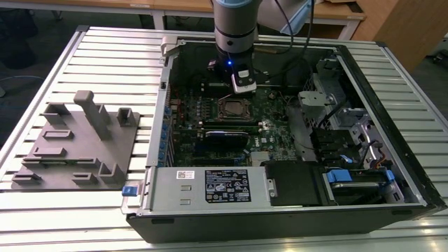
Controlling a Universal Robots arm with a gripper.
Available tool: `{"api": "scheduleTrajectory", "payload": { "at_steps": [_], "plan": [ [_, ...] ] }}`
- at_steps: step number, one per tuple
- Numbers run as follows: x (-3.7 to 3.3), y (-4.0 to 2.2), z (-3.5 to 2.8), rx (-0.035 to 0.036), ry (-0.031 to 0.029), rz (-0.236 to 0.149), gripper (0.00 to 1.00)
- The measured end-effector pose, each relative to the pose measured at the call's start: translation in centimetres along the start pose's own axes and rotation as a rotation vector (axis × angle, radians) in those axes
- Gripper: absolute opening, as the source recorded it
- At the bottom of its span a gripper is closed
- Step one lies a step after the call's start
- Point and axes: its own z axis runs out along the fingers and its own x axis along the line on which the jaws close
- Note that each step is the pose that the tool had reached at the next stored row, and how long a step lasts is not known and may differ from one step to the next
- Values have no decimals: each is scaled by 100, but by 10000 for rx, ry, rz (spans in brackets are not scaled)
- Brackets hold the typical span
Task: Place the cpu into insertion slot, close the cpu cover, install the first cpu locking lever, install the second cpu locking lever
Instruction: 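Install the first cpu locking lever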
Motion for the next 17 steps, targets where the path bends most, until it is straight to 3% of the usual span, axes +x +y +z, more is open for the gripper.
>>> {"api": "scheduleTrajectory", "payload": {
  "at_steps": [3, 5, 11, 13, 17],
  "plan": [
    [0, -1, 5, -6, -6, 3, 11],
    [0, -3, 16, -13, -40, 21, 11],
    [2, -15, 58, -77, -249, -7, 11],
    [1, -15, 64, -64, -287, -11, 11],
    [2, -19, 79, -16, -428, 500, 11]
  ]
}}
